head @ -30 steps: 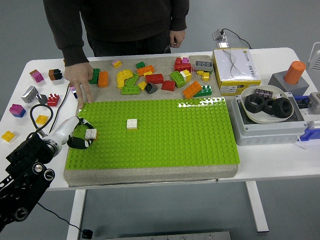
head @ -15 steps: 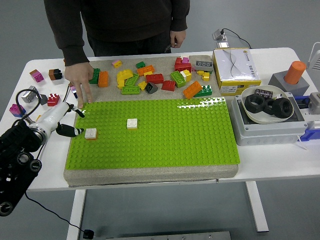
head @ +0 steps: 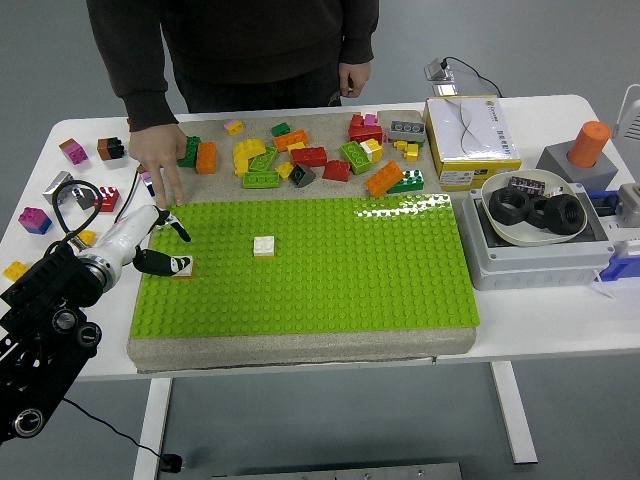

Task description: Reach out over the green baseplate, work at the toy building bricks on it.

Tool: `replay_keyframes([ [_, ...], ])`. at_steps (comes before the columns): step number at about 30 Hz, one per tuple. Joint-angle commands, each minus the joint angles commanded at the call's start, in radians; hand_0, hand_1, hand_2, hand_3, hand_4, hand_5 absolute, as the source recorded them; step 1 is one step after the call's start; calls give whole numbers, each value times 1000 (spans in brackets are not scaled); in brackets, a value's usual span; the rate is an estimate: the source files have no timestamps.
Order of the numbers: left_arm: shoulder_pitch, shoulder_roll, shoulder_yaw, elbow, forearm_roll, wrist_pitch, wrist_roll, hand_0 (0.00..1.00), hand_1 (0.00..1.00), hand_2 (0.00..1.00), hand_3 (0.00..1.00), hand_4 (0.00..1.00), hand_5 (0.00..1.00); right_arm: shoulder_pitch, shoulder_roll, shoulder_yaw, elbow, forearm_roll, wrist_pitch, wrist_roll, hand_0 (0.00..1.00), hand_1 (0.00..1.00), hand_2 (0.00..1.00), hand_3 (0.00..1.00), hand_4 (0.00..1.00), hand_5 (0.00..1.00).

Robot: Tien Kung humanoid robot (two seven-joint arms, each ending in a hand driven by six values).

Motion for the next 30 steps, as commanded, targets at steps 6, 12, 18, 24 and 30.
replay_keyframes([
  [6, 1, 6, -1, 3, -6, -9, 3, 982, 886, 849, 504, 550, 2, 1, -1, 1, 0, 0, 1, 0, 572, 588, 628, 637, 620, 809],
  [12, 1, 18, 3, 0, -16, -23, 10, 983, 887, 862, 542, 521, 2, 1, -2, 3, 0, -1, 1, 1, 572, 588, 628, 637, 619, 808],
  [18, -1, 25, 7, 6, -17, -35, 20, 983, 891, 865, 556, 520, 2, 3, -5, -3, 0, 0, 2, 1, 571, 589, 627, 636, 618, 808],
  [24, -5, 32, 15, 10, -23, -54, 38, 986, 898, 882, 584, 545, 2, 5, -6, -9, 0, 0, 3, 0, 573, 588, 626, 638, 617, 807],
  [30, -10, 33, 15, 13, -28, -75, 44, 991, 902, 891, 683, 729, 2, 7, -6, -11, 0, 3, 3, 1, 573, 588, 626, 637, 615, 806],
])
